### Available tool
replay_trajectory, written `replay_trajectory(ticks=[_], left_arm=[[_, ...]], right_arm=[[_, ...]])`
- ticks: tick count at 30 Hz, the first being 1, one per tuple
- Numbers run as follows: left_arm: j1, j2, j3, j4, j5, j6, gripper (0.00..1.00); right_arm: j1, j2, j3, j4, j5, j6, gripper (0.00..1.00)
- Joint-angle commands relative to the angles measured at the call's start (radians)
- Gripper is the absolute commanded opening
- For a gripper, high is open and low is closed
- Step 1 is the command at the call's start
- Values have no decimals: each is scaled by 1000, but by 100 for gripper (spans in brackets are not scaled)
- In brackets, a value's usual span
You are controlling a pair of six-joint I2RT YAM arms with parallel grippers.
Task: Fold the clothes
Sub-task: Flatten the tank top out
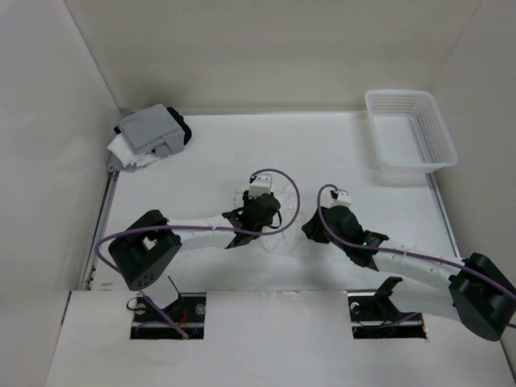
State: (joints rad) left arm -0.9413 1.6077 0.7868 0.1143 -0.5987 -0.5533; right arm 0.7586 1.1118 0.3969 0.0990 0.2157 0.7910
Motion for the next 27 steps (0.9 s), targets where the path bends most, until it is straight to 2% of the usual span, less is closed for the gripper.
replay_trajectory(ticks=[1,6,8,14,22,27], left_arm=[[3,-77,-35,-18,-66,-135,35],[32,-58,-46,4,-7,-217,35],[40,-90,-76,36,-15,-234,38],[77,-59,-87,84,112,-243,39],[71,-75,-112,160,148,-258,42],[65,-51,-110,145,157,-263,35]], right_arm=[[-9,14,-10,87,-30,7,34],[-6,45,-4,110,-55,7,34],[-6,51,-3,113,-55,4,34],[-6,77,2,130,-68,4,35],[26,123,14,151,-73,8,35],[28,132,16,166,-73,8,35]])
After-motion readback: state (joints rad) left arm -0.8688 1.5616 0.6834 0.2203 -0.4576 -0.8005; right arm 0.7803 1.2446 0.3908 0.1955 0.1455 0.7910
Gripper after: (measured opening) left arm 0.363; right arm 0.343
